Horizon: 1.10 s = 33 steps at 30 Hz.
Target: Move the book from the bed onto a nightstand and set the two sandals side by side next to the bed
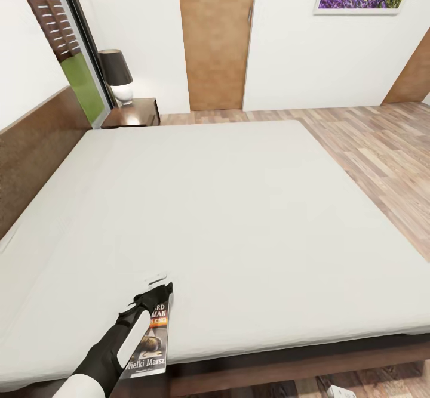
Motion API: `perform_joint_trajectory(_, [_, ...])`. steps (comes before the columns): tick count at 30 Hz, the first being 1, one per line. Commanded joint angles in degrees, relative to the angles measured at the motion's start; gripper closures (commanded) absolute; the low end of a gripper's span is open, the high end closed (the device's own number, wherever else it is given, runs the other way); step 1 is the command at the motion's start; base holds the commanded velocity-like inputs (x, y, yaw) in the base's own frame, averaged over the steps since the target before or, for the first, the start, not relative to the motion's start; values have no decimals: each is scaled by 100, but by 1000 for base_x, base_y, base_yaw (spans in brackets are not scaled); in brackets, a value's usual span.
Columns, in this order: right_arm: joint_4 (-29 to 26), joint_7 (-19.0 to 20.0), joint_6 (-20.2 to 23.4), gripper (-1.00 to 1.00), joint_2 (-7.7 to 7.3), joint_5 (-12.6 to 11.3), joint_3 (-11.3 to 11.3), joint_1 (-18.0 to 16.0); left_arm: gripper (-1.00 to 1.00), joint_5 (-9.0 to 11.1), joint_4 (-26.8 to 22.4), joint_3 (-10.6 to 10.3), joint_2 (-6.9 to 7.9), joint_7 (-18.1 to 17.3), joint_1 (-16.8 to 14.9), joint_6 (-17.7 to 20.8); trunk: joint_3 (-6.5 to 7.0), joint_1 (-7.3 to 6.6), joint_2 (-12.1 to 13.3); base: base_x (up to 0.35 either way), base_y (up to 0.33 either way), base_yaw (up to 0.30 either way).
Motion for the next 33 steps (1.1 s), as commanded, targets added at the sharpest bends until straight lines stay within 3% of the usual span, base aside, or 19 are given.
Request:
perform_joint_trajectory(1, [-2,25,23,-100,-2,-13,-25,-2,-100,49,-10,-18,3,46,-4,13,-4,0,-2,0,0,0])
perform_joint_trajectory(9, [-2,25,23,-100,0,-13,-24,-2,-100,53,-10,-20,0,48,-1,9,-4,0,-2,0,0,0])
perform_joint_trajectory(33, [0,21,23,-100,-2,-13,-25,-2,-100,55,-10,-25,-6,55,-4,9,427,-527,961,0,0,0])
